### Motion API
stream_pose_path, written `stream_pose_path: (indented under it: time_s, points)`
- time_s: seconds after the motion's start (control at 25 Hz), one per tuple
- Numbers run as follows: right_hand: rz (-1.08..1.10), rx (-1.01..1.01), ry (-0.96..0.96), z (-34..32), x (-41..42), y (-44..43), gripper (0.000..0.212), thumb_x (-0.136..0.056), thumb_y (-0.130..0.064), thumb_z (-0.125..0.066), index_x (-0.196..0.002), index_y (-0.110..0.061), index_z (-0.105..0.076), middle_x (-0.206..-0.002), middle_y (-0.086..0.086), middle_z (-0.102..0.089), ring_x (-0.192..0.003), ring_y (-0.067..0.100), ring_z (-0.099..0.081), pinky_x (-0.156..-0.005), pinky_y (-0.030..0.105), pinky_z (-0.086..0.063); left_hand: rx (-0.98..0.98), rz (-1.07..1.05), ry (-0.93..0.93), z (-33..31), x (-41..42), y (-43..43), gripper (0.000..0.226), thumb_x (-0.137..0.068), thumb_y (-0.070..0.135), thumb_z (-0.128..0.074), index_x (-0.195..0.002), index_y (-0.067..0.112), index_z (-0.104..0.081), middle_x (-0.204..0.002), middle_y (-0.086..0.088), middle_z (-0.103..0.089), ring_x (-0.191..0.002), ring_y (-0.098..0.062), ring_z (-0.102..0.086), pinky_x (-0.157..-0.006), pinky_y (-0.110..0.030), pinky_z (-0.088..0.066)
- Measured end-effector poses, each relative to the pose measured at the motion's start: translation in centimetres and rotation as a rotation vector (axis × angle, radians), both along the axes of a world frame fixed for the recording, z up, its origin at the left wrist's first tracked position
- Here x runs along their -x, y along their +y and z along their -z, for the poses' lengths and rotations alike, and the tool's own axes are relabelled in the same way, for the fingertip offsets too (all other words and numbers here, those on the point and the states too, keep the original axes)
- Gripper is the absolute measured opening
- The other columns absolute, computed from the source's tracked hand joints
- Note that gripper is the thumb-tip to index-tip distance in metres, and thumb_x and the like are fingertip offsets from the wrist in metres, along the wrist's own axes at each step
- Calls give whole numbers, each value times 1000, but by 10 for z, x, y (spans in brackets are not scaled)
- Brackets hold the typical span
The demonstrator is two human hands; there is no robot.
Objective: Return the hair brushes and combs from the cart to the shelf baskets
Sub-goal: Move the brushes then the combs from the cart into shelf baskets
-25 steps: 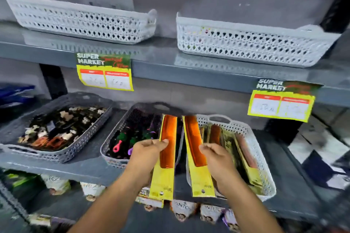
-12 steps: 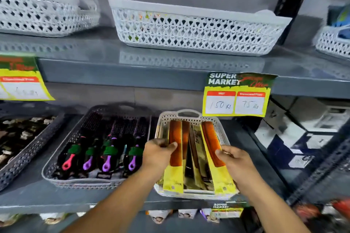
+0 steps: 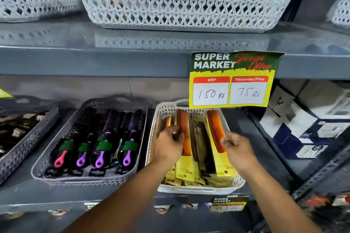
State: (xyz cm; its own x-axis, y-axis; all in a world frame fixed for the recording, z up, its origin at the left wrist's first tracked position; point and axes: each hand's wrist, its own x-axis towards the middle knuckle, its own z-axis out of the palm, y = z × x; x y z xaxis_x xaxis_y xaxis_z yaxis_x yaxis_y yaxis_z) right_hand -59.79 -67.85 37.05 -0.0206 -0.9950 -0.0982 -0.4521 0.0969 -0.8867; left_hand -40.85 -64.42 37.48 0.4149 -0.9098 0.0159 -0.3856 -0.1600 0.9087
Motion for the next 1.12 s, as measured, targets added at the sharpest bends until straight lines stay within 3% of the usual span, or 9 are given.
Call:
stream_pose_path:
  time_s: [0.08, 0.12, 0.24, 0.44, 0.56, 0.72, 0.92, 1.12]
  points:
    - [36, 30, 112, -4, 3, -6, 43, -97, -16, -53, -139, -6, -45, -135, 14, -56, -124, 29, -52, -101, 39, -42, -30, 43, -43, -1, 5, -3, 33, -94, 18, -55, -126, 13, -60, -117, 10, -53, -90, -5, -51, -71, -12, -45]
    - [47, 49, 183, -5, 2, -8, 41, -98, -15, -52, -137, -6, -46, -133, 16, -57, -122, 32, -53, -99, 39, -44, -53, 56, -51, 0, 8, -6, 34, -96, 16, -52, -129, 13, -58, -115, 8, -55, -92, -7, -55, -71, -12, -45]
    - [14, 53, 301, -6, -8, -11, 42, -98, -15, -49, -139, -8, -45, -136, 17, -56, -123, 34, -53, -99, 37, -45, -93, 69, -61, 3, 22, -13, 37, -96, 16, -46, -132, 17, -56, -116, -11, -69, -95, -28, -68, -70, -25, -50]
    - [-88, 67, 505, 6, -23, -17, 40, -99, -14, -45, -137, -6, -46, -134, 19, -52, -118, 39, -54, -95, 39, -47, -105, 128, -275, 7, 39, -18, 32, -94, 15, -44, -118, 14, -64, -103, -20, -72, -95, -39, -66, -66, -29, -43]
    - [-103, 63, 576, 12, -25, -21, 37, -98, -14, -45, -134, -5, -49, -133, 20, -52, -118, 39, -53, -95, 39, -46, -155, 156, -382, 13, 42, -27, 28, -93, 13, -44, -112, 10, -64, -104, -21, -71, -97, -38, -66, -75, -37, -50]
    - [-105, 85, 627, 14, -29, -23, 36, -97, -13, -46, -132, -5, -50, -128, 22, -53, -116, 38, -53, -94, 37, -45, -207, 192, -498, 18, 43, -30, 29, -92, 8, -42, -109, 6, -66, -114, -18, -64, -102, -35, -64, -86, -37, -50]
    - [-160, 64, 738, 12, -33, -24, 28, -89, -2, -46, -114, -4, -58, -114, 22, -60, -109, 35, -55, -90, 36, -49, -297, 255, -565, 13, 47, -34, 29, -91, 4, -42, -107, 2, -66, -114, -21, -60, -107, -37, -62, -91, -41, -53]
    - [-228, 79, 875, 9, -34, -25, 33, -84, 4, -49, -114, -2, -60, -116, 20, -60, -115, 34, -51, -102, 39, -44, -412, 291, -723, 3, 49, -36, 31, -91, 4, -43, -112, 7, -65, -117, -18, -63, -107, -37, -63, -87, -43, -53]
